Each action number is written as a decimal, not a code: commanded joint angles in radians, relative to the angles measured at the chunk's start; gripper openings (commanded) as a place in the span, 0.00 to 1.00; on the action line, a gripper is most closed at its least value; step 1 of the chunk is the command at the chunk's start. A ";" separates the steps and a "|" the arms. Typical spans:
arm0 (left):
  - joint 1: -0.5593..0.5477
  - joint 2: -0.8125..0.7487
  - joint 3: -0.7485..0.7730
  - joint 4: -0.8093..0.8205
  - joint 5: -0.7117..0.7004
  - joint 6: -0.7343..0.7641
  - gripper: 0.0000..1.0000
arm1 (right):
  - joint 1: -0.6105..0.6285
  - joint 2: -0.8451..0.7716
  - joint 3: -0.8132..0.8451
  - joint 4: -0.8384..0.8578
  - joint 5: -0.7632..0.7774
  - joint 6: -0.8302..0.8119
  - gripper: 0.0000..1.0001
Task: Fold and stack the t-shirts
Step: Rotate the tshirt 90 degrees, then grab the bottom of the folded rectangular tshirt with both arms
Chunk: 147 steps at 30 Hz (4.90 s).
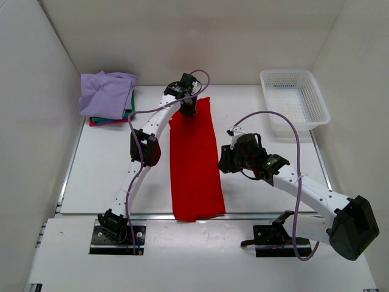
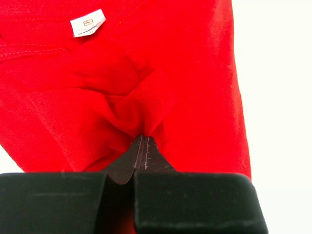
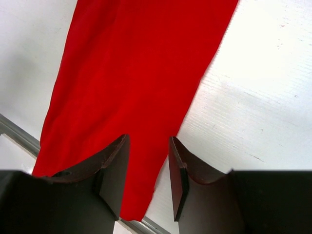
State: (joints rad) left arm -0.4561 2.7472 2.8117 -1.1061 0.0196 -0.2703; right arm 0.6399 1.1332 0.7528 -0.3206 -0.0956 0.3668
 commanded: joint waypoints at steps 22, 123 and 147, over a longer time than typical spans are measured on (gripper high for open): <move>0.118 -0.129 -0.003 -0.078 0.029 -0.029 0.64 | 0.033 0.049 -0.069 0.055 0.028 -0.045 0.35; -0.431 -1.732 -2.500 0.726 -0.004 -0.750 0.59 | 0.279 0.192 -0.184 0.057 0.091 0.526 0.35; -0.412 -1.761 -2.454 0.621 -0.044 -0.667 0.47 | 0.389 0.347 -0.096 -0.096 0.108 0.512 0.32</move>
State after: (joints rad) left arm -0.8783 0.9966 0.3599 -0.3916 0.0139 -0.9668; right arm 1.0046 1.4384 0.6849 -0.3000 -0.0067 0.8860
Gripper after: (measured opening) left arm 0.451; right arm 0.314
